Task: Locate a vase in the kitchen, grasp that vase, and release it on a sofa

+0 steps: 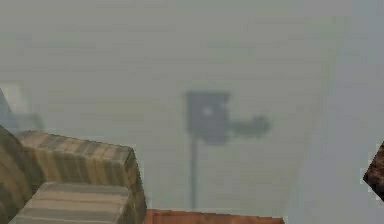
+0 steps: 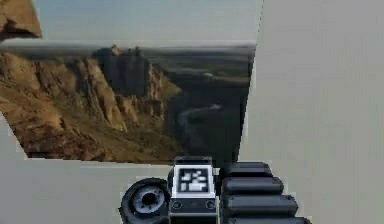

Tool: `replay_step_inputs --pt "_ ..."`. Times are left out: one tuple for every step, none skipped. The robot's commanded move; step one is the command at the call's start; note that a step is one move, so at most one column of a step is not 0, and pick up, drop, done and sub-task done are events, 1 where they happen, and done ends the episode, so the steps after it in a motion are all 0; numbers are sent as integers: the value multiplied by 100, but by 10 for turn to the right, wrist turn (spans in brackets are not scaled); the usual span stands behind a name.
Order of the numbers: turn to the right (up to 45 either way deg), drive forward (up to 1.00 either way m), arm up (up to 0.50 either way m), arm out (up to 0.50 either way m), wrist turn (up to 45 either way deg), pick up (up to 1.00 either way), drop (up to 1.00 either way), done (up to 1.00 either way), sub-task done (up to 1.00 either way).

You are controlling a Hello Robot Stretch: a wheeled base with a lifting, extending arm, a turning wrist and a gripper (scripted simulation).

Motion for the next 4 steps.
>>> replay_step_inputs --pt "450 0 0 0 0 0 0 0 0" --pt "450 0 0 0 0 0 0 0 0" --pt "210 0 0 0 0 0 0 0 0" --pt "-450 0 0 0 0 0 0 0 0"
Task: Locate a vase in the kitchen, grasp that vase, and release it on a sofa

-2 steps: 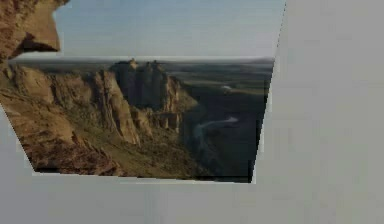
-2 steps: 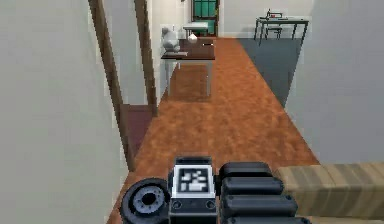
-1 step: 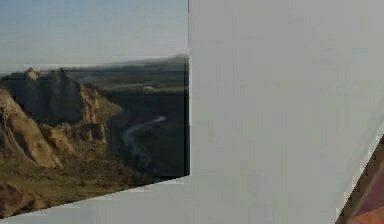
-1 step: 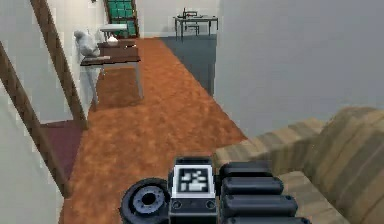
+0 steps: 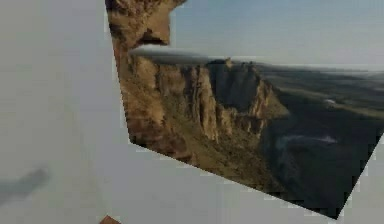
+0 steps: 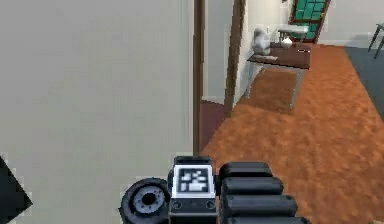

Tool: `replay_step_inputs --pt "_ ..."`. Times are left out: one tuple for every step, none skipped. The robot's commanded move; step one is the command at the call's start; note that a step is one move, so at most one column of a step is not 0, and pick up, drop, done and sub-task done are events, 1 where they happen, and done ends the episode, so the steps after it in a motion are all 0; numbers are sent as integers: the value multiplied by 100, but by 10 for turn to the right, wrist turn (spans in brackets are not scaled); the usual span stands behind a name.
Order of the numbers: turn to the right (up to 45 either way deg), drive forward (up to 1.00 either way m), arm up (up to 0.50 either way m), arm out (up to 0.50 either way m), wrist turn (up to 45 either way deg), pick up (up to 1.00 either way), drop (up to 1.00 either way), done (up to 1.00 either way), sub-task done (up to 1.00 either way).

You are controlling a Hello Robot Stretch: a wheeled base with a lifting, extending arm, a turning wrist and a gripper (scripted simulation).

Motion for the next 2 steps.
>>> replay_step_inputs --pt "-450 0 0 0 0 0 0 0 0" --pt "-390 0 0 0 0 0 0 0 0"
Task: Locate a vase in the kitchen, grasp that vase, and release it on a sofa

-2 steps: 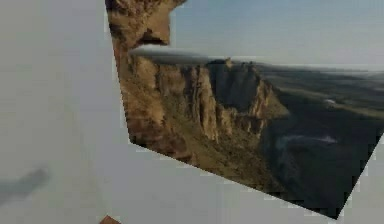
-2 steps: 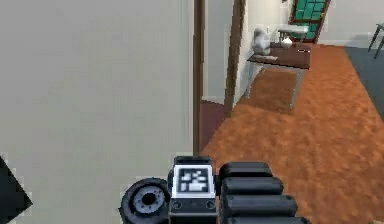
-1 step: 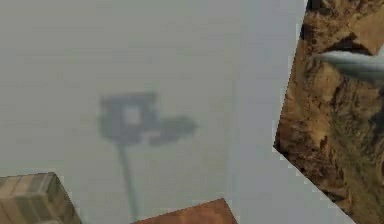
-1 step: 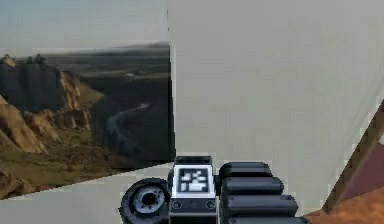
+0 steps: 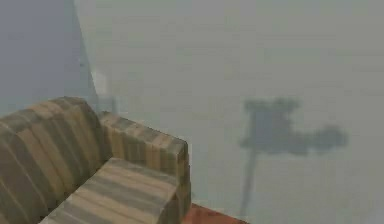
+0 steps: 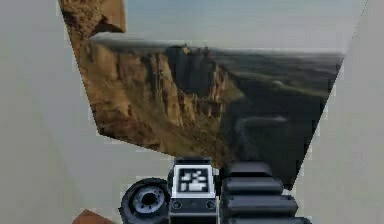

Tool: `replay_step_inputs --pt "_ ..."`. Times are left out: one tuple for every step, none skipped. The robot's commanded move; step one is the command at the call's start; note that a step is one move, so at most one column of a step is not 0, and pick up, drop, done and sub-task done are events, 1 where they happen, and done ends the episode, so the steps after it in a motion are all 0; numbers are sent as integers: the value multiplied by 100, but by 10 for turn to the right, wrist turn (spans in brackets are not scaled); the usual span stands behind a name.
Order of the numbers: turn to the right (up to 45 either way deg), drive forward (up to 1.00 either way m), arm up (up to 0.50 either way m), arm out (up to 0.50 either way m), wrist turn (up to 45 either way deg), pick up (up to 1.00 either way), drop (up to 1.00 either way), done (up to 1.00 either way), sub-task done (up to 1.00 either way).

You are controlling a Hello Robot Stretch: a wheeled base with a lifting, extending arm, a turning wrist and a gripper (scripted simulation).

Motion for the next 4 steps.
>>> replay_step_inputs --pt "450 0 0 0 0 0 0 0 0" --pt "450 0 0 0 0 0 0 0 0" --pt "450 0 0 0 0 0 0 0 0" --pt "60 0 0 0 0 0 0 0 0"
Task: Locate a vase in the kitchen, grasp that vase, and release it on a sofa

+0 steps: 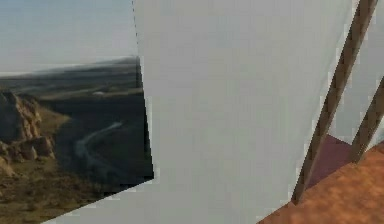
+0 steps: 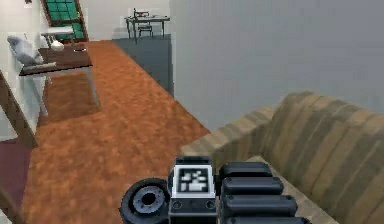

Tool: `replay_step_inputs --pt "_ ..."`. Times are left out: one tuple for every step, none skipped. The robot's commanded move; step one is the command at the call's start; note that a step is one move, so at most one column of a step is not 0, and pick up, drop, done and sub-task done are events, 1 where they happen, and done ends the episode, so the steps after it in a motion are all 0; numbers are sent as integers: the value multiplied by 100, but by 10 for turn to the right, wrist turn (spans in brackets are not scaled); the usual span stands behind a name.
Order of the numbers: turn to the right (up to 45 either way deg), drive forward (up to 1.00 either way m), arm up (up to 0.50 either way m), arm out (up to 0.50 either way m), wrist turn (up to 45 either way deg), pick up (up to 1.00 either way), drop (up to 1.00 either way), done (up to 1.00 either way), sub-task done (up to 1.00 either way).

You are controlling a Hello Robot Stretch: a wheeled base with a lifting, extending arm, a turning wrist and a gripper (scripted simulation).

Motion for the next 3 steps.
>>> replay_step_inputs --pt "-450 0 0 0 0 0 0 0 0" --pt "-450 0 0 0 0 0 0 0 0" --pt "-450 0 0 0 0 0 0 0 0"
